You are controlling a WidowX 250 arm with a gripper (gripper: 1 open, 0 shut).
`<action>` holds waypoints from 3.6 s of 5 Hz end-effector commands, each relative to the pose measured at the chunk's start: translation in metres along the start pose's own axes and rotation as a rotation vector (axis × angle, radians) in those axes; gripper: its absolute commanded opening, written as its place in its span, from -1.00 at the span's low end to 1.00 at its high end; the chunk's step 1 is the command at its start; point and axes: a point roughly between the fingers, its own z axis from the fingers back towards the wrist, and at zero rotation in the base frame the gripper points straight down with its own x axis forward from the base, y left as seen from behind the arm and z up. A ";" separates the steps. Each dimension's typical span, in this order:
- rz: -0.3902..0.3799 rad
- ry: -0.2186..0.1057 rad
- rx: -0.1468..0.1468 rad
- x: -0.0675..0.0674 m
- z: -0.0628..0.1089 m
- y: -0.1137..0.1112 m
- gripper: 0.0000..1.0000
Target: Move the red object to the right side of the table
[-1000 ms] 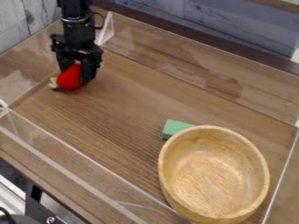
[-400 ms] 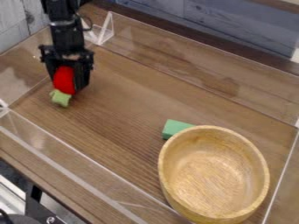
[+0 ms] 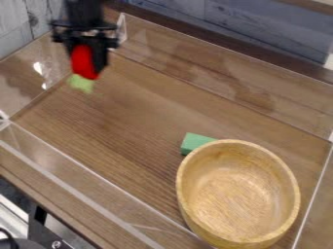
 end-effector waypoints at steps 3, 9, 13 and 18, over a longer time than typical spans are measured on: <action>0.050 -0.066 -0.027 0.046 0.018 -0.146 -1.00; 0.099 -0.064 -0.056 0.040 -0.043 -0.219 -1.00; 0.219 -0.119 -0.067 0.045 -0.046 -0.207 -1.00; 0.318 -0.183 -0.066 0.039 -0.036 -0.207 1.00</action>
